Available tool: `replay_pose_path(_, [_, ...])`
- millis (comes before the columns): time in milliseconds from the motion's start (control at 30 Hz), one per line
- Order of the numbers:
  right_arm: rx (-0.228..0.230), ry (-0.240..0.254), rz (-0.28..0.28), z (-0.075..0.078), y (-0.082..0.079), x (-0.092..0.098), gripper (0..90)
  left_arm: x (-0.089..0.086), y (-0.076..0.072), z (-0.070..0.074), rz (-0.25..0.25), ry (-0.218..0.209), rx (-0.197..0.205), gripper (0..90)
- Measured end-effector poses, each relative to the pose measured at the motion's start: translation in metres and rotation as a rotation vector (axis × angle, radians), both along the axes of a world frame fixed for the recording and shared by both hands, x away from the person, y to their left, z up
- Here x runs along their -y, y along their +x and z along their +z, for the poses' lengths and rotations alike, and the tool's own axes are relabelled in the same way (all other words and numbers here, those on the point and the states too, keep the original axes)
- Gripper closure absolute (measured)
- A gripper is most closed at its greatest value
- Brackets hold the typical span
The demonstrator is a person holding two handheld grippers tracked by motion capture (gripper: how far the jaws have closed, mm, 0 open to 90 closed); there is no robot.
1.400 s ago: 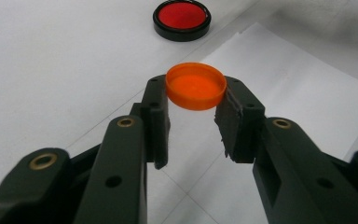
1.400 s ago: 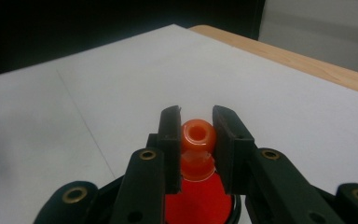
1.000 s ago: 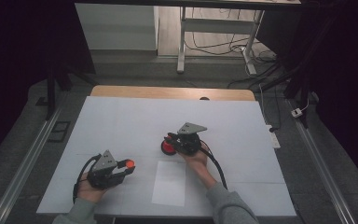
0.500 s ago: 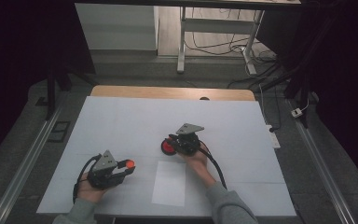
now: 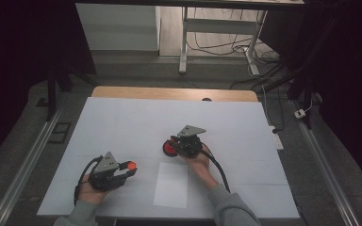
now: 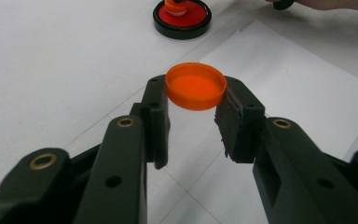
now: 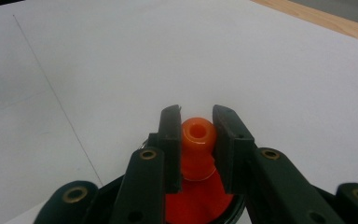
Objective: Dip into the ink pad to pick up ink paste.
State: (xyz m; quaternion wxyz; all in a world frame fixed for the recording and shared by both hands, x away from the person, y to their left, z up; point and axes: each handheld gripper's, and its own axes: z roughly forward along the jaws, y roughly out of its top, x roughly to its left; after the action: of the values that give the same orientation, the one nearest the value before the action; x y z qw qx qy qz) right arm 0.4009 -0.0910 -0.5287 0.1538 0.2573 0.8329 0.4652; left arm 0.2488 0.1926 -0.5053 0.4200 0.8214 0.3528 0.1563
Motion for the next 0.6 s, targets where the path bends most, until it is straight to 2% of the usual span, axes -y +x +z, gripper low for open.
replay_pose_path(600, [0.002, 0.007, 0.004, -0.0013, 0.0000, 0.0012, 73.1, 0.0001, -0.0001, 0.0001, 0.001, -0.001, -0.001, 65.2])
